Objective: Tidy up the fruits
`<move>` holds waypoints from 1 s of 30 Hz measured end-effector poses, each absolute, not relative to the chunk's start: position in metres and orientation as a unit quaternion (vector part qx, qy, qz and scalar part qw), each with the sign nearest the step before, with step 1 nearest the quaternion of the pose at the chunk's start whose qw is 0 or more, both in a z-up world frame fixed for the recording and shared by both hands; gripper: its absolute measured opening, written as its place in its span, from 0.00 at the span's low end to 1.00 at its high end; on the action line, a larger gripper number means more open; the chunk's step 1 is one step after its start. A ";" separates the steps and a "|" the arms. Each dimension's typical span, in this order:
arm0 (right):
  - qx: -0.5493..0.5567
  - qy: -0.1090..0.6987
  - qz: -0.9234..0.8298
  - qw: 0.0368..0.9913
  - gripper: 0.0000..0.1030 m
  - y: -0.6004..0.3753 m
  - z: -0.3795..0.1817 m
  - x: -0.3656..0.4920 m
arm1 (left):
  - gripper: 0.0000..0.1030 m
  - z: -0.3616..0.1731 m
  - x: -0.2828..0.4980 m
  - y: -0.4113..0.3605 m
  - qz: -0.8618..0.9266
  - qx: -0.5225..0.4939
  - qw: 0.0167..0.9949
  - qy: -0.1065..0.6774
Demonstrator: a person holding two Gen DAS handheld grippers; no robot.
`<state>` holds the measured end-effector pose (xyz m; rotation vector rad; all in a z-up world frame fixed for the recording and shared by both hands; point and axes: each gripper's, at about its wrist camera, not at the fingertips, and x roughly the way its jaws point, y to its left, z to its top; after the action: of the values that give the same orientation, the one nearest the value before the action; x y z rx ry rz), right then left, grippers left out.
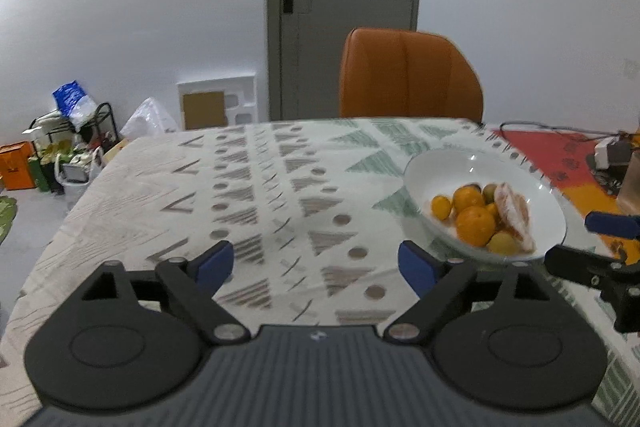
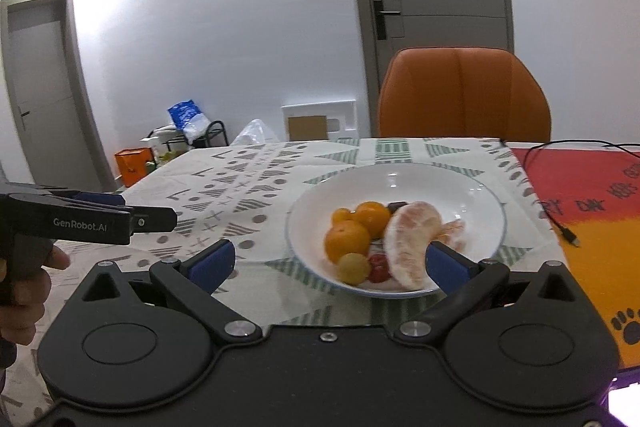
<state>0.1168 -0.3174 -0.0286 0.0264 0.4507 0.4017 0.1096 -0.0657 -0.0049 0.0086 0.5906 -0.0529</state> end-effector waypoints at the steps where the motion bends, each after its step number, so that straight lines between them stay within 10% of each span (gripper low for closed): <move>1: 0.012 0.222 0.199 0.954 1.00 -0.316 -0.028 0.116 | 0.90 -0.005 0.108 -0.065 -0.023 0.005 0.954 0.297; 30: 0.062 0.236 0.214 0.946 1.00 -0.316 -0.013 0.047 | 0.96 0.018 0.013 -0.044 0.020 -0.002 0.958 0.285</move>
<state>0.0467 -0.3162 -0.0126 0.1261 0.4806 0.4358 0.0132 -0.0436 0.0178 -0.0040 0.5776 0.0402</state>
